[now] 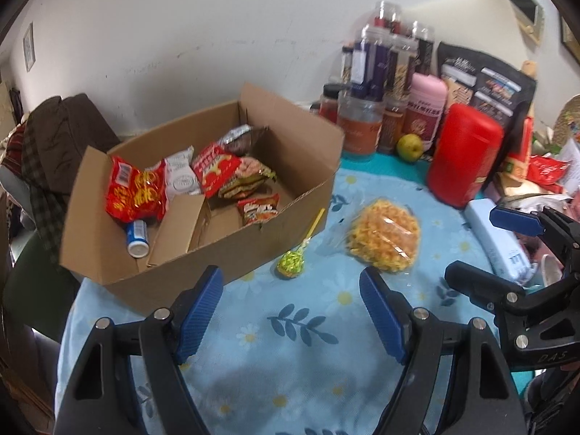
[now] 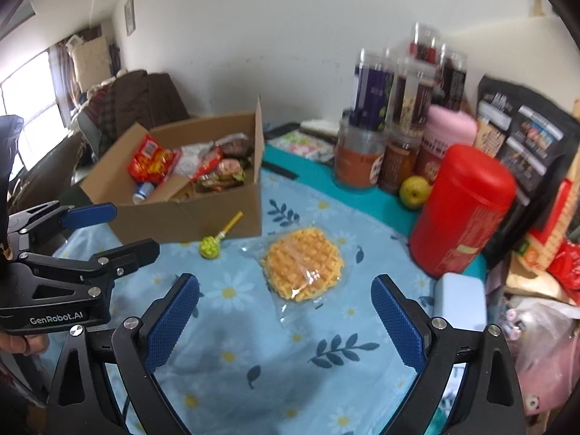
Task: Organize snacks
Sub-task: 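Grasp the yellow lollipop with the left gripper while the right approaches the waffle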
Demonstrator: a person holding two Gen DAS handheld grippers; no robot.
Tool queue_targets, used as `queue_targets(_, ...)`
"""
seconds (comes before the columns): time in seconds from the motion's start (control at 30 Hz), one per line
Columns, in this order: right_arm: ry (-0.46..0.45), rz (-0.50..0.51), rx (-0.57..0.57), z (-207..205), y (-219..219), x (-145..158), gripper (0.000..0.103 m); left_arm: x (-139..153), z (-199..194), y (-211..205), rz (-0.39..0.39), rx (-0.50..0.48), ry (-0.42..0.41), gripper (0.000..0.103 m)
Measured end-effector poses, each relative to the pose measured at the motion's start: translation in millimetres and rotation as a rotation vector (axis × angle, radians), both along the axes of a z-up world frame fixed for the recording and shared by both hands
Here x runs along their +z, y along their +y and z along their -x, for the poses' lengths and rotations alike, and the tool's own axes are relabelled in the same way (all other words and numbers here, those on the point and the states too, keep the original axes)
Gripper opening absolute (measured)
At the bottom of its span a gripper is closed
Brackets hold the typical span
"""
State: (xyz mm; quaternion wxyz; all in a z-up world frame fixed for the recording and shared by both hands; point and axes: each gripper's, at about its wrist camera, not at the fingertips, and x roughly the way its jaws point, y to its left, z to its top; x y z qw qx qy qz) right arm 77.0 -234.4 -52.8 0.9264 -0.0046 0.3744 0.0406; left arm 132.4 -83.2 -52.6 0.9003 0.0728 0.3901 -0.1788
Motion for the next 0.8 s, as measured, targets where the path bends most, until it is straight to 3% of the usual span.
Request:
queue_targets(0.33,0.097,-0.009,0.023,-44,-20,-44,0.097,-44,-35,-17,-0.032,0.019,0.079,0.078)
queue_targets(0.5,0.137,-0.028,0.038,-60,-29,-57,0.102,-60,-49,-23,-0.035,0.013,0.107,0.078)
queue_targets(0.8,0.176,-0.058,0.074,-79,-36,-72,0.103,-76,-63,-31,-0.023,-0.02,0.154,0.065)
